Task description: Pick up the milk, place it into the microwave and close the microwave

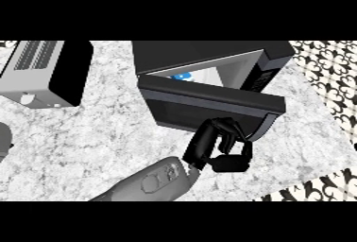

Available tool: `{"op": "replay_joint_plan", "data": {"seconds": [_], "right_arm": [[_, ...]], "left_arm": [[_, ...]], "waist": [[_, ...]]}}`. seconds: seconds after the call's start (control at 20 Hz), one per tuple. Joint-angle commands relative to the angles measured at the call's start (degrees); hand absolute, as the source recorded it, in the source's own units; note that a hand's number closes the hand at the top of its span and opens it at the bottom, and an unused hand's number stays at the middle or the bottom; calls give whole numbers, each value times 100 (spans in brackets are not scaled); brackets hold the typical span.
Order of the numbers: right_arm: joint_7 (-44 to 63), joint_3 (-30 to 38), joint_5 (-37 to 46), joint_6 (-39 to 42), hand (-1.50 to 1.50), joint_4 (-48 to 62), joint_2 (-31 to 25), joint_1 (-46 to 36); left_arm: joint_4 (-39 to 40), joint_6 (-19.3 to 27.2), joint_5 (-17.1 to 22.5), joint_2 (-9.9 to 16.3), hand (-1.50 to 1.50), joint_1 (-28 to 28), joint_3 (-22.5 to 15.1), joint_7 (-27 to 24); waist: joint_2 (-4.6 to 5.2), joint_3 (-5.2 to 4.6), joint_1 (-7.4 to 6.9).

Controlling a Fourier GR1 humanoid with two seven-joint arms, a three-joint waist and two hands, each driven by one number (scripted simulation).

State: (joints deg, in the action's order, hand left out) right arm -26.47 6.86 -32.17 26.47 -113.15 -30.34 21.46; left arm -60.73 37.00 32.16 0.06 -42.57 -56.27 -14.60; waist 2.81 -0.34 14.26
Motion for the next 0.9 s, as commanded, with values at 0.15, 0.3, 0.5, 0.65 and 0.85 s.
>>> {"op": "replay_joint_plan", "data": {"seconds": [0.15,0.3,0.5,0.65,0.85], "right_arm": [[205,28,-351,135,-150,-160,-186,-39],[255,83,-457,127,-150,-249,-246,-100],[323,171,-575,180,-150,-279,-381,-155],[351,191,-692,197,-150,-310,-429,-271],[420,216,-787,210,-150,-322,-514,-365]], "left_arm": [[208,140,701,-5,150,-416,652,-531],[428,109,931,-6,150,-610,840,-628],[676,37,1208,-6,150,-810,981,-790],[862,-35,1375,-5,150,-962,1047,-906],[1124,-122,1582,-6,150,-1191,1167,-1042]], "waist": [[108,-18,233],[131,-14,320],[166,-6,441],[206,0,461],[242,6,492]]}}
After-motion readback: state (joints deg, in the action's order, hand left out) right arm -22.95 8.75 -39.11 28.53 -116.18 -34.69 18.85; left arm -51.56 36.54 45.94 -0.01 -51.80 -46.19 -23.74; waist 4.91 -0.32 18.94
